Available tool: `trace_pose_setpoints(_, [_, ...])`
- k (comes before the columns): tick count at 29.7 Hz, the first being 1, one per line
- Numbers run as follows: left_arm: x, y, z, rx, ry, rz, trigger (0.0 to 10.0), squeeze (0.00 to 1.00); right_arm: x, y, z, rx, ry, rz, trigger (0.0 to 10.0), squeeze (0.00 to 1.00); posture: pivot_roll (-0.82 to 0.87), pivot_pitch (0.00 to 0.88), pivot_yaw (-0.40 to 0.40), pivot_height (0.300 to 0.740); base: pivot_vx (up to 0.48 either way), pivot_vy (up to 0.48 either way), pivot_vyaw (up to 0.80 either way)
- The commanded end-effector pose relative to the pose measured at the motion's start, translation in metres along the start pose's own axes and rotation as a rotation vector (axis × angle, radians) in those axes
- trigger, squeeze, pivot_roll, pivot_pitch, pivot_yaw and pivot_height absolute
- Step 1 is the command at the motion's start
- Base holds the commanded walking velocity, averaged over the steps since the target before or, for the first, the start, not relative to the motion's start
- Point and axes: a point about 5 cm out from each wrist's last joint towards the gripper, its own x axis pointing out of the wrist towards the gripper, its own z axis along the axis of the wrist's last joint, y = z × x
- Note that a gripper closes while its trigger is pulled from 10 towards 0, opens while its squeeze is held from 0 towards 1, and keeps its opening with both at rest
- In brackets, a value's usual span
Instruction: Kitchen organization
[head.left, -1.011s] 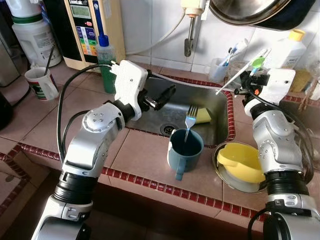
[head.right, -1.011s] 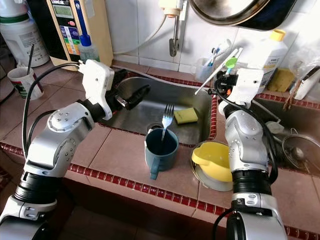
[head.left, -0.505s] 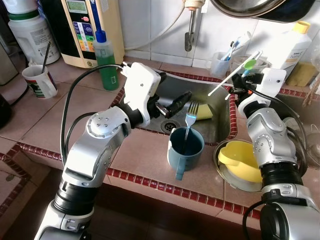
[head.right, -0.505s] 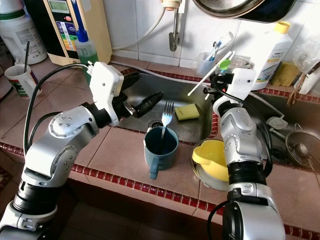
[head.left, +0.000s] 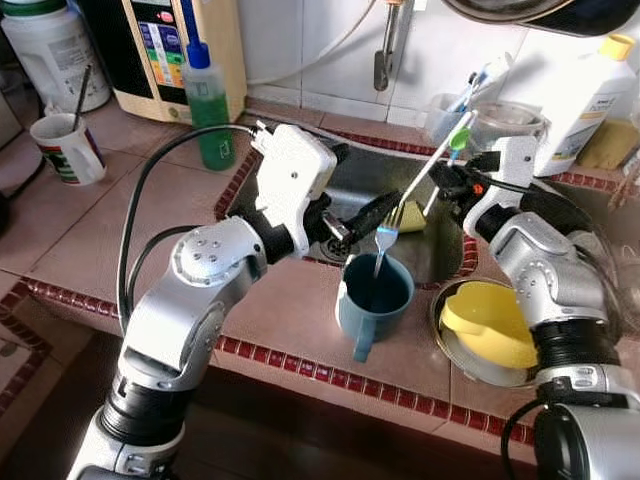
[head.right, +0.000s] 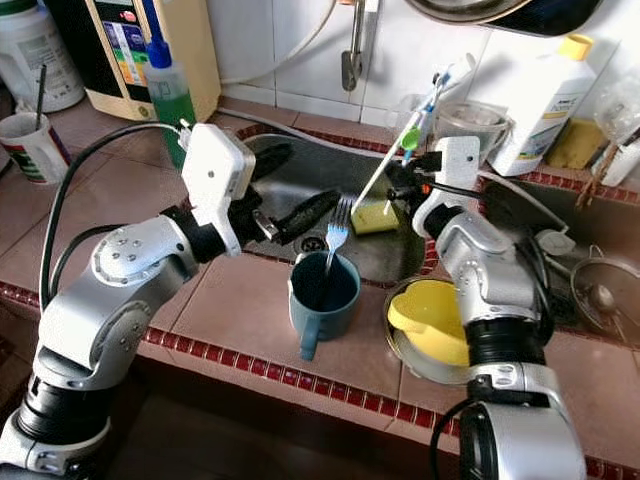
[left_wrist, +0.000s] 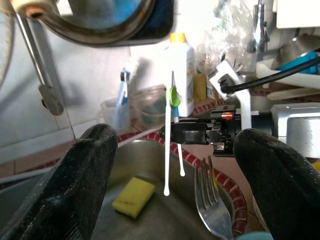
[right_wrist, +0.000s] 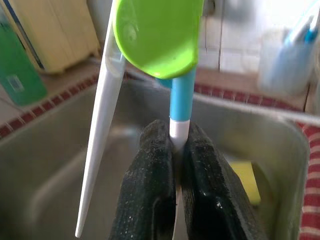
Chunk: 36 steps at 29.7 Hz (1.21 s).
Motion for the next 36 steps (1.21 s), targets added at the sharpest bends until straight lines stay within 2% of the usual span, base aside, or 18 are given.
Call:
trace_pose_setpoints(1, [-0.0009,-0.0074,0.002,0.008,0.001,-0.035,10.0,0.0,0.0011,-0.0009,0.0031,-0.012,0.016,0.016,10.0,0.0,-0.18,0.185,-0.036,0.732,0.0,0.0,0.0])
trace_pose_setpoints(17, [-0.0042,-0.0117,0.0013,0.014,0.025,-0.068,10.0,0.0,0.0058,0.001,0.0005,0.075,0.034,0.032,10.0,0.0,-0.16,0.2,-0.029,0.732,0.0,0.0,0.0])
trace_pose_setpoints(31, [-0.0079,-0.0128,-0.004,0.017,0.062,-0.087,10.0,0.0,0.0068,0.0042,-0.0031,0.099,0.04,0.035,10.0,0.0,-0.16,0.206,-0.023,0.732,0.0,0.0,0.0])
trace_pose_setpoints(32, [-0.0084,-0.0129,-0.0043,0.016,0.066,-0.09,10.0,0.0,0.0068,0.0045,-0.0039,0.106,0.042,0.037,10.0,0.42,-0.15,0.207,-0.022,0.732,0.0,0.0,0.0])
trace_pose_setpoints(33, [-0.0088,-0.0129,-0.0045,0.017,0.068,-0.093,10.0,0.0,0.0068,0.0052,-0.0048,0.122,0.043,0.044,10.0,1.0,-0.15,0.206,-0.021,0.732,0.0,0.0,0.0])
trace_pose_setpoints(36, [-0.009,-0.0128,-0.0037,0.019,0.068,-0.094,10.0,0.0,0.0069,0.0055,-0.0048,0.131,0.039,0.043,10.0,1.0,-0.15,0.208,-0.02,0.732,0.0,0.0,0.0])
